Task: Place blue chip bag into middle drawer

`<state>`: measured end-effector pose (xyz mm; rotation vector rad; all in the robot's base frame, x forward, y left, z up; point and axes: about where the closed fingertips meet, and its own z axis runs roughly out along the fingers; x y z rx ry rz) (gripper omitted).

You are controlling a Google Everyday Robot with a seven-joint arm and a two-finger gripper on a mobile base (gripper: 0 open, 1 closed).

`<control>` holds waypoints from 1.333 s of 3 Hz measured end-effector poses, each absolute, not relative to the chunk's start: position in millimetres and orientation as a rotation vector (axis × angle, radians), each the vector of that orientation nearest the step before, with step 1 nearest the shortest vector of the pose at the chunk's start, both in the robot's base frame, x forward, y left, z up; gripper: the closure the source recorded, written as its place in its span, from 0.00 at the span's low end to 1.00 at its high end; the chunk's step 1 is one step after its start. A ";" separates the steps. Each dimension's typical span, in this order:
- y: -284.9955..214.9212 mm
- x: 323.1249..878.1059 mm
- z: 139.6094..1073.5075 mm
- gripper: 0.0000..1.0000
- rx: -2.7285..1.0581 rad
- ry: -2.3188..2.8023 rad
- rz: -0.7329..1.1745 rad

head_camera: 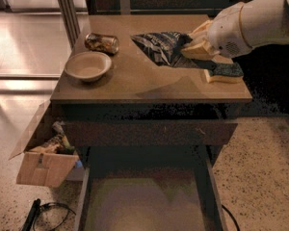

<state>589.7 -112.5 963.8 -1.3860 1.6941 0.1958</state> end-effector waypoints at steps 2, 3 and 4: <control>-175.3 520.1 982.1 1.00 -1.228 1.784 0.237; -174.2 479.0 955.4 1.00 -1.183 1.834 0.366; -135.1 453.6 911.7 1.00 -1.226 1.864 0.539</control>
Offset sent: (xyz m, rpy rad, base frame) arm -0.1141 -0.1024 0.0139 0.1282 0.1097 -0.1949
